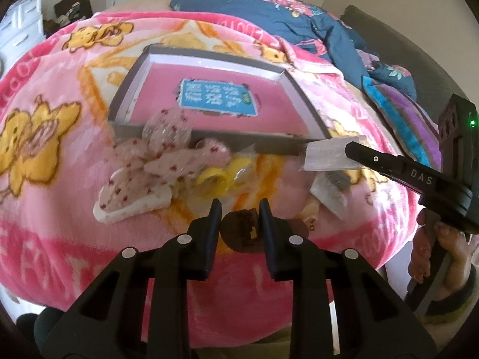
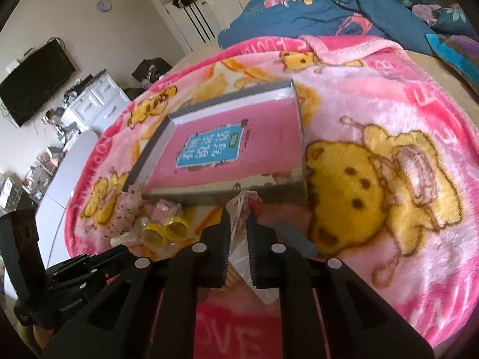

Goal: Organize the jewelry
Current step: 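Drop the brown clip into the tray with the left tool while the right drops the bag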

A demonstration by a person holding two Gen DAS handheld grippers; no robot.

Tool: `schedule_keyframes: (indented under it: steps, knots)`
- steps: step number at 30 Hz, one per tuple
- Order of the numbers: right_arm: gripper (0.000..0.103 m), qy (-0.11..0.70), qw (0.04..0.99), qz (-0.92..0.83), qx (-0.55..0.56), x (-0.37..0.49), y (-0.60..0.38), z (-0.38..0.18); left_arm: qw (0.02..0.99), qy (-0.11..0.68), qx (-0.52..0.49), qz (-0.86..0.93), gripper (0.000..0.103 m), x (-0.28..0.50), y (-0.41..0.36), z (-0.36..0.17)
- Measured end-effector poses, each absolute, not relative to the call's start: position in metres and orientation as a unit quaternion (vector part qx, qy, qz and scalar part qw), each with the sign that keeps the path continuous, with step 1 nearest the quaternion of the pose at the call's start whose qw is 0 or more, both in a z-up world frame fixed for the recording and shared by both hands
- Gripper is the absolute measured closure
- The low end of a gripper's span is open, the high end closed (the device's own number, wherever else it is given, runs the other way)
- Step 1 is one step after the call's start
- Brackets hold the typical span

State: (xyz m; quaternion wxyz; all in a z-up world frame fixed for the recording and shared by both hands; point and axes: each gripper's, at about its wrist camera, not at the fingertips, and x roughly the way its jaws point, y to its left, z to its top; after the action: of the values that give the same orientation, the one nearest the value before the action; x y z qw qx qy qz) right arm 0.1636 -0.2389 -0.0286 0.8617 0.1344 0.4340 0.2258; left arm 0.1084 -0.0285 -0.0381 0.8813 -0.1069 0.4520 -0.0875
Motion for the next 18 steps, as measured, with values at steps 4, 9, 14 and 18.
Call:
schedule_keyframes:
  steps: [4, 9, 14, 18]
  knots:
    - [0.093, 0.412, 0.873, 0.221, 0.137, 0.162, -0.251, -0.013, 0.887, 0.440, -0.106, -0.093, 0.085, 0.111, -0.030, -0.023]
    - [0.093, 0.391, 0.883, 0.217, 0.143, 0.166, -0.264, 0.005, 0.893, 0.427, -0.106, -0.091, 0.085, 0.119, -0.026, -0.006]
    - [0.093, 0.377, 0.887, 0.222, 0.147, 0.177, -0.262, 0.019, 0.903, 0.409, -0.105, -0.082, 0.085, 0.135, -0.017, 0.015]
    - [0.093, 0.368, 0.890, 0.231, 0.142, 0.187, -0.253, 0.029, 0.909, 0.397, -0.106, -0.067, 0.085, 0.153, -0.002, 0.029]
